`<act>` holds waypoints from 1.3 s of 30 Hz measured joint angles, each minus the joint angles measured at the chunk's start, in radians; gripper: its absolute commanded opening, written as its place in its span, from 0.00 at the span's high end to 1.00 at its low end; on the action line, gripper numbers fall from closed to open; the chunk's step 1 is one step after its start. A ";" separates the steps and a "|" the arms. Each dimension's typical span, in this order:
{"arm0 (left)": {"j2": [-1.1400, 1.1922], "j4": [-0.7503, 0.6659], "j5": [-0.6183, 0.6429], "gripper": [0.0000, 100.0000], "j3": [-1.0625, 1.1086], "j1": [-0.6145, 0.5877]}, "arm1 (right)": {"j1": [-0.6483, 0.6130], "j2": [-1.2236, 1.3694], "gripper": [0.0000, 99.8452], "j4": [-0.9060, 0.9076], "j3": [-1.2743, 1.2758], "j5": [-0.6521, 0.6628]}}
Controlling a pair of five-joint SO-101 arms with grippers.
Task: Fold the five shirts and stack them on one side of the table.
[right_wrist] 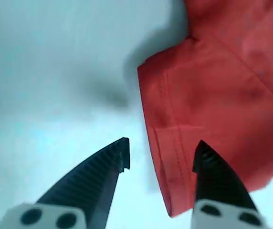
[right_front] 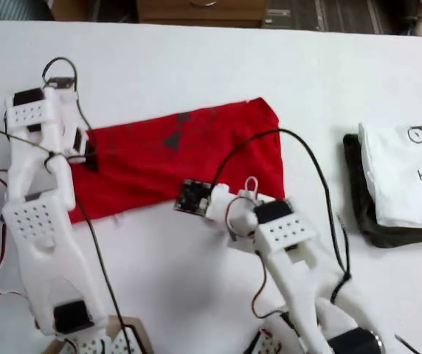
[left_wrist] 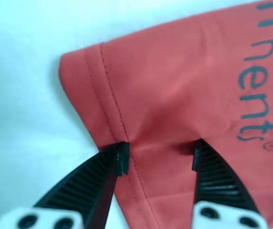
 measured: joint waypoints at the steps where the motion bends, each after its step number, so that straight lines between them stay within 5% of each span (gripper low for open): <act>1: 0.000 0.000 0.000 0.76 0.000 0.000 | -0.002 0.032 0.78 -0.014 0.000 0.003; 19: 0.000 0.000 0.000 0.76 0.000 0.000 | 0.114 0.213 0.78 0.028 -0.204 0.051; 39: 0.000 0.000 0.000 0.76 0.000 0.000 | 0.054 0.430 0.78 0.040 -0.258 0.049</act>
